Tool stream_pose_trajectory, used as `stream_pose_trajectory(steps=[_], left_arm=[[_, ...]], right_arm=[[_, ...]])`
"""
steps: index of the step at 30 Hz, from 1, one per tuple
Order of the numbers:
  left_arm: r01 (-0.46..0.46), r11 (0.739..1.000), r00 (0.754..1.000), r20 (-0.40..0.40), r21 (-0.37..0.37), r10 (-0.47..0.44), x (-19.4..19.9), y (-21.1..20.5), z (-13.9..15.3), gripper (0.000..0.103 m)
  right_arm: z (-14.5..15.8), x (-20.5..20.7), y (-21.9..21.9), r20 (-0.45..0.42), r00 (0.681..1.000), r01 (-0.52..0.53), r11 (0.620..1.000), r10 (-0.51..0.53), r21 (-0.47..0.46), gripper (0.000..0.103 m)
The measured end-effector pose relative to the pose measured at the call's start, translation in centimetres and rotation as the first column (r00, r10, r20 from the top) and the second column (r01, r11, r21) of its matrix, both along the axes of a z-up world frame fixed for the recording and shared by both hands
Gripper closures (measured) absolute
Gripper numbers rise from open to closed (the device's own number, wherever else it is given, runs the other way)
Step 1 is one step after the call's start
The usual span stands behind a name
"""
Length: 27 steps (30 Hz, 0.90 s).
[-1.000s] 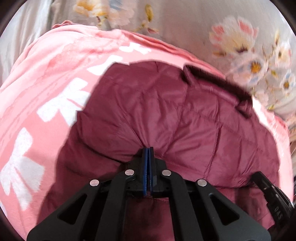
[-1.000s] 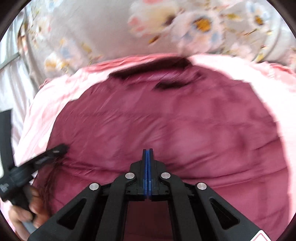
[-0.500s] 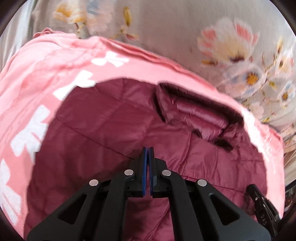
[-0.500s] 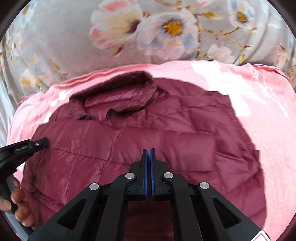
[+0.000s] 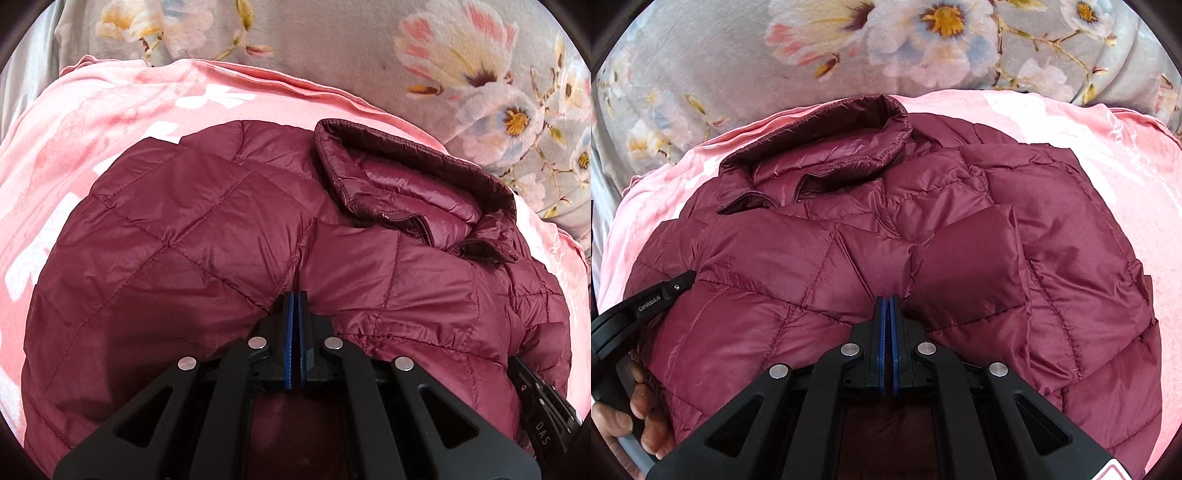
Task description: Fold large clothes
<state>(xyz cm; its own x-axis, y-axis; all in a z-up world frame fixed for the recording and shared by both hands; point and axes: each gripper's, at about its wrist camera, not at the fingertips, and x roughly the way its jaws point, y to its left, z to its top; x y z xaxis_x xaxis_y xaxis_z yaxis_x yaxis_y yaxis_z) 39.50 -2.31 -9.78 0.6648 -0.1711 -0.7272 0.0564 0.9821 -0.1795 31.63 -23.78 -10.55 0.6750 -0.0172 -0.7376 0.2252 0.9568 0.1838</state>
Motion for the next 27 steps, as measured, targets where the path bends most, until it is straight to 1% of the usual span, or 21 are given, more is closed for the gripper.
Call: stream_pose_trajectory(steps=[4,5,6,7,8,9,10,11,13,15,18,20,22,23,24,25,26,27], left_arm=[[0.003,0.999,1.000,-0.006,0.038,-0.003,0.1,-0.4,0.5,0.102],[0.006,0.999,1.000,-0.007,0.036,-0.005,0.1,-0.4,0.8,0.102],[0.013,1.000,1.000,-0.008,0.003,-0.013,0.0,-0.1,1.4,0.095],[0.023,0.999,1.000,-0.004,-0.046,-0.023,0.0,0.3,1.9,0.080],[0.024,0.993,1.000,0.010,-0.119,-0.023,-0.1,0.9,2.8,0.071],[0.011,0.984,1.000,0.027,-0.178,-0.006,0.0,1.4,3.6,0.054],[0.000,0.976,0.999,0.038,-0.216,0.009,0.2,1.7,4.4,0.048],[-0.006,0.972,0.999,0.040,-0.235,0.016,0.5,1.7,4.9,0.048],[-0.021,0.964,0.999,0.020,-0.266,0.027,2.0,1.4,5.5,0.048],[-0.039,0.957,0.999,-0.020,-0.287,0.035,3.4,0.9,5.2,0.048],[-0.075,0.931,0.992,-0.118,-0.358,0.035,5.6,0.4,3.4,0.048],[-0.093,0.921,0.989,-0.144,-0.379,0.041,6.3,0.2,2.5,0.049],[-0.094,0.927,0.989,-0.142,-0.364,0.044,6.6,-0.4,2.3,0.057],[-0.087,0.932,0.989,-0.141,-0.353,0.039,6.7,-0.7,2.1,0.065],[-0.080,0.936,0.989,-0.145,-0.343,0.031,6.9,-1.0,2.0,0.078],[-0.074,0.938,0.988,-0.150,-0.338,0.024,7.1,-1.1,2.0,0.087],[-0.068,0.941,0.988,-0.152,-0.333,0.018,7.1,-1.3,2.0,0.094],[-0.064,0.942,0.990,-0.138,-0.328,0.019,7.0,-1.2,2.1,0.096]], right_arm=[[0.5,0.0,-0.3,-0.003,1.000,-0.009,1.000,0.009,0.020,0.100],[0.7,0.0,-0.5,0.001,1.000,-0.012,0.999,0.012,0.035,0.097],[1.2,0.0,-0.9,0.013,1.000,-0.014,0.997,0.013,0.071,0.090],[1.5,-0.1,-1.1,0.027,1.000,-0.014,0.994,0.011,0.105,0.084],[2.2,0.0,-1.7,0.056,0.998,-0.014,0.986,0.005,0.165,0.069],[2.7,0.2,-2.1,0.076,0.997,-0.013,0.979,-0.003,0.204,0.060],[3.2,0.5,-2.4,0.094,0.996,-0.013,0.970,-0.010,0.241,0.059],[3.7,1.1,-2.8,0.108,0.994,-0.016,0.959,-0.015,0.284,0.059],[4.2,2.4,-3.6,0.131,0.991,-0.013,0.932,-0.037,0.363,0.059],[4.1,3.5,-4.2,0.138,0.987,0.014,0.910,-0.078,0.415,0.058],[3.3,5.1,-5.2,0.116,0.985,0.055,0.876,-0.125,0.480,0.056],[2.4,6.1,-5.6,0.093,0.987,0.065,0.850,-0.133,0.523,0.057],[1.6,7.0,-5.6,0.077,0.989,0.069,0.846,-0.129,0.529,0.061],[1.5,7.2,-5.5,0.075,0.989,0.068,0.851,-0.124,0.521,0.071],[1.4,7.5,-5.4,0.073,0.991,0.060,0.857,-0.113,0.511,0.087],[1.4,7.6,-5.3,0.076,0.991,0.054,0.863,-0.106,0.503,0.092],[1.5,7.3,-5.3,0.085,0.991,0.053,0.870,-0.108,0.489,0.092],[1.8,7.0,-5.2,0.101,0.989,0.047,0.886,-0.105,0.461,0.093]])
